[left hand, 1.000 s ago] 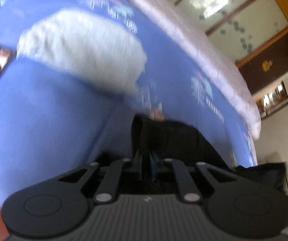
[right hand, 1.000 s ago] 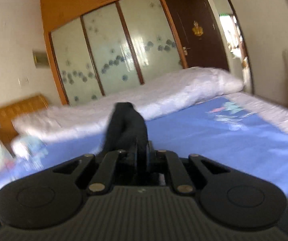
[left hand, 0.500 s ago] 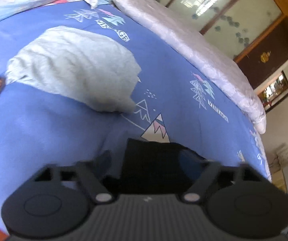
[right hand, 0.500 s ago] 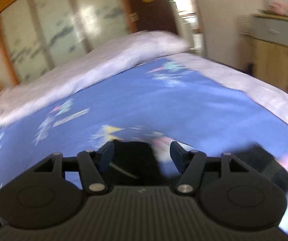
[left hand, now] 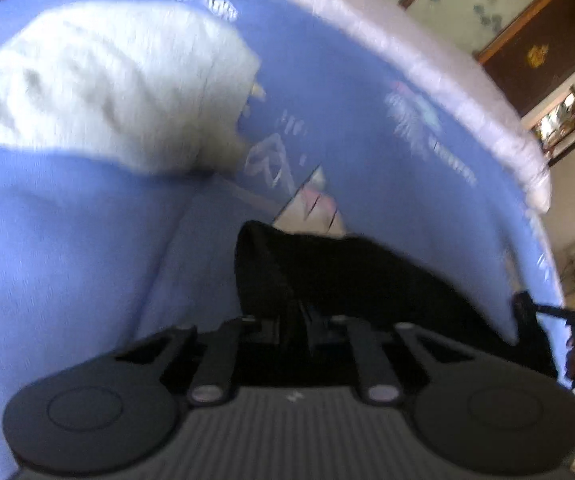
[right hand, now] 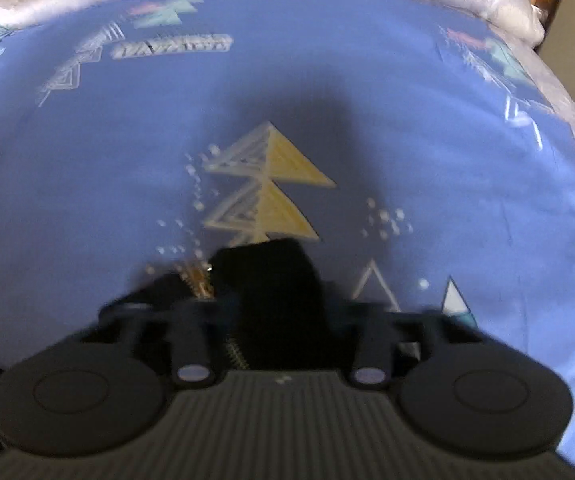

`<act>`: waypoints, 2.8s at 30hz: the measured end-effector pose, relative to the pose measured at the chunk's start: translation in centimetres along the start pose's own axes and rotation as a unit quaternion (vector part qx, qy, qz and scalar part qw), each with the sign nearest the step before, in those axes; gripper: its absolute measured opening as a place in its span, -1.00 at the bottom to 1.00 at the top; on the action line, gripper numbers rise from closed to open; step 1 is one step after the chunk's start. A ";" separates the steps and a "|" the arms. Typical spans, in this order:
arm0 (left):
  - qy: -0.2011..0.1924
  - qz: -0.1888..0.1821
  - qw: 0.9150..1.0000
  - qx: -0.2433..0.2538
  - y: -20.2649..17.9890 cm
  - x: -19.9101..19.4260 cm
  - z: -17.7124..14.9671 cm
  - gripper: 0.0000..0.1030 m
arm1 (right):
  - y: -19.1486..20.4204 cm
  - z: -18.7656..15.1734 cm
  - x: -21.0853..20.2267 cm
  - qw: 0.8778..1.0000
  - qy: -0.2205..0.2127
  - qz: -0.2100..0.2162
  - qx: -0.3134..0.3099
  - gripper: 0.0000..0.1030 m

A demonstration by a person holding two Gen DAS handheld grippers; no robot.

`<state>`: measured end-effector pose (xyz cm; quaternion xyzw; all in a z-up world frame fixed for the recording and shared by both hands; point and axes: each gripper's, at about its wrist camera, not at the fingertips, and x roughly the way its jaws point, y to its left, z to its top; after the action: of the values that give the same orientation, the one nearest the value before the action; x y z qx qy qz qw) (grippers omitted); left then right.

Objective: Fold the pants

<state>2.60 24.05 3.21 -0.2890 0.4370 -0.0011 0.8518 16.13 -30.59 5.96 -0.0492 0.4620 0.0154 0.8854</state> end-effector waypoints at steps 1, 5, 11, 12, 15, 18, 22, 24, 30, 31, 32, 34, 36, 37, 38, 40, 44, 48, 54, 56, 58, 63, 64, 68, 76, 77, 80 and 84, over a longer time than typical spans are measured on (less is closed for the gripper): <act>-0.020 -0.001 1.000 -0.003 -0.2 -0.9 0.8 -0.82 | -0.5 0.4 -1.3 0.999 -0.026 0.010 0.017 -0.81; -0.089 -0.041 0.994 -0.054 0.3 -4.3 2.7 -0.82 | -7.6 1.8 -9.0 0.955 -0.212 0.021 0.206 -0.81; -0.094 -0.018 0.991 -0.089 1.8 -3.6 1.3 -0.82 | -18.2 -4.1 -13.5 0.835 -0.343 -0.058 0.425 -0.80; -0.081 -0.014 0.992 -0.100 2.3 -3.1 1.0 -0.82 | -19.1 -5.5 -13.3 0.832 -0.334 -0.065 0.438 -0.80; -0.038 0.008 0.992 -0.122 3.6 -1.1 -0.2 -0.82 | -21.1 -10.4 -11.6 0.835 -0.265 -0.081 0.475 -0.80; -0.013 0.028 0.992 -0.126 4.1 -0.1 -0.8 -0.82 | -21.2 -14.8 -9.5 0.841 -0.198 -0.107 0.492 -0.79; -0.015 0.025 0.992 -0.119 3.9 -0.5 -0.7 -0.81 | -21.3 -18.5 -8.3 0.837 -0.139 -0.134 0.512 -0.44; -0.018 0.025 0.994 -0.107 3.5 -0.8 -0.4 -0.76 | -21.5 -19.2 -9.7 0.818 -0.164 -0.154 0.529 -0.15; -0.033 0.050 0.994 -0.094 2.9 -0.5 0.5 0.09 | -20.6 -14.6 -11.3 0.863 -0.187 -0.136 0.448 -0.13; -0.032 0.047 0.994 -0.094 3.0 -0.2 0.7 0.20 | -20.1 -13.2 -10.9 0.880 -0.182 -0.130 0.420 -0.07; -0.032 0.045 0.994 -0.091 2.9 0.2 1.0 0.24 | -19.5 -11.8 -10.3 0.894 -0.173 -0.121 0.395 0.12; -0.026 0.052 0.995 -0.085 2.9 1.4 1.6 0.35 | -18.3 -9.3 -8.4 0.915 -0.149 -0.117 0.356 0.36; -0.020 0.058 0.995 -0.078 2.8 2.5 1.9 0.35 | -17.3 -7.2 -6.1 0.927 -0.121 -0.125 0.333 0.40; -0.012 0.058 0.996 -0.074 2.6 3.3 2.0 0.23 | -17.4 -6.4 -4.6 0.931 -0.104 -0.125 0.328 0.39; -0.006 0.058 0.996 -0.067 2.3 4.0 2.0 -0.03 | -17.2 -5.9 -2.9 0.934 -0.083 -0.125 0.324 0.37; -0.007 0.080 0.996 -0.032 1.0 4.6 1.9 -0.21 | -16.9 -5.2 0.6 0.941 -0.019 -0.132 0.310 -0.14; -0.014 0.077 0.997 -0.008 -0.6 3.8 2.6 -0.59 | -14.3 -5.4 0.3 0.944 -0.040 -0.202 0.257 -0.78; -0.075 0.035 0.996 -0.023 -1.3 0.7 5.8 -0.59 | -17.0 -4.4 -3.3 0.919 -0.132 -0.174 0.327 -0.80; -0.149 0.006 0.988 -0.034 -3.3 1.2 10.6 -0.58 | -18.8 2.8 -5.9 0.894 -0.229 -0.159 0.352 -0.80; -0.170 0.010 0.984 -0.052 -3.3 3.5 11.8 -0.27 | -18.8 5.5 -4.2 0.893 -0.236 -0.155 0.350 -0.78; -0.155 0.052 0.984 -0.067 -3.1 7.4 12.9 0.12 | -19.0 7.2 -1.3 0.904 -0.215 -0.146 0.340 -0.59; -0.072 0.120 0.987 -0.082 -1.8 13.8 12.5 0.11 | -17.8 5.3 1.8 0.907 -0.198 -0.132 0.346 0.17; -0.080 0.107 0.988 -0.076 -1.8 12.8 12.1 0.11 | -17.9 4.5 1.6 0.909 -0.200 -0.125 0.344 0.15; -0.111 0.077 0.989 -0.066 -1.6 7.6 10.3 0.14 | -20.0 1.3 0.3 0.904 -0.194 -0.156 0.347 0.15; -0.124 0.057 0.991 -0.012 -1.9 0.4 4.0 0.15 | -22.8 -1.4 1.7 0.872 -0.174 -0.067 0.452 -0.04; -0.117 0.051 0.992 -0.007 -2.2 0.3 3.3 0.15 | -22.6 -1.0 2.6 0.873 -0.171 -0.061 0.453 -0.04; -0.083 0.031 0.996 0.011 -3.5 1.6 2.1 0.15 | -22.1 0.6 5.5 0.870 -0.163 -0.041 0.463 -0.03; -0.038 0.036 0.998 0.039 -5.0 4.9 1.0 0.15 | -21.5 2.3 9.2 0.874 -0.140 -0.026 0.465 -0.21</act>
<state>7.68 19.15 2.48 -0.2393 0.4137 0.0237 0.8781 24.84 -51.95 1.33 0.3589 0.2853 -0.2179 0.8616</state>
